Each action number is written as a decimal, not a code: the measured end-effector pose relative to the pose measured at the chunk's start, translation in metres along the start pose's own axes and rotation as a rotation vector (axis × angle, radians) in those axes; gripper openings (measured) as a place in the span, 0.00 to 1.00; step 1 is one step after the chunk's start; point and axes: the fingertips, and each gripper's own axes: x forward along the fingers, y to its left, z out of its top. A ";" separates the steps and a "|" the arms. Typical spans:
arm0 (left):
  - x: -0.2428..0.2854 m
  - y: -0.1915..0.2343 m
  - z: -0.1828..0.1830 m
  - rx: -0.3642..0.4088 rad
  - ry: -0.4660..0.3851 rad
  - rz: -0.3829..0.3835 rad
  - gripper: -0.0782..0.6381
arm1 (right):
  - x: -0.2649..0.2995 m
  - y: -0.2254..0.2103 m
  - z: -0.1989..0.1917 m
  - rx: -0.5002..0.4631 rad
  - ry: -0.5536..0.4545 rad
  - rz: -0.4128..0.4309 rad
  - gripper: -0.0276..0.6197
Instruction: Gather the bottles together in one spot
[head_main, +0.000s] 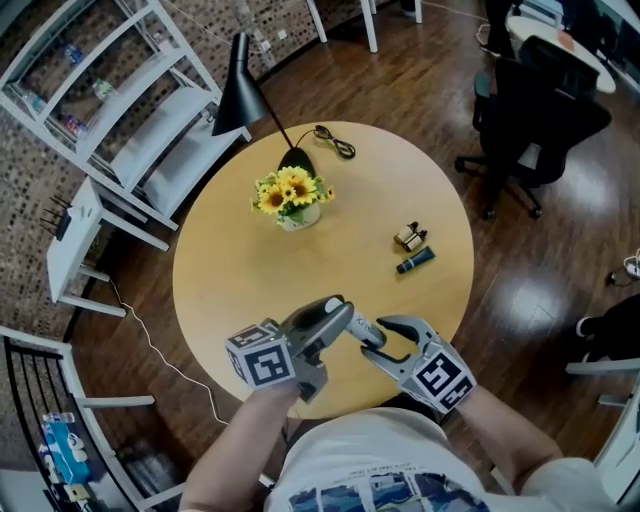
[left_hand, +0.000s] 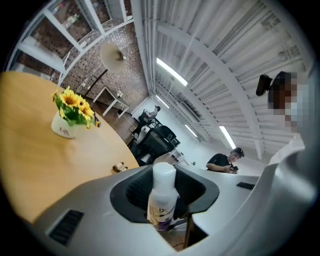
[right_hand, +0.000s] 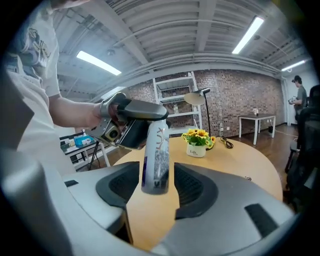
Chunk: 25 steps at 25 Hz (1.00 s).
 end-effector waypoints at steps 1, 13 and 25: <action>-0.005 0.006 0.007 0.037 -0.012 0.034 0.29 | 0.000 -0.003 -0.003 0.002 0.012 -0.006 0.42; -0.047 0.163 0.083 0.375 -0.135 0.590 0.29 | -0.026 -0.046 -0.047 0.138 0.107 -0.144 0.43; -0.032 0.305 0.107 0.478 -0.202 0.782 0.29 | -0.068 -0.074 -0.096 0.266 0.209 -0.268 0.43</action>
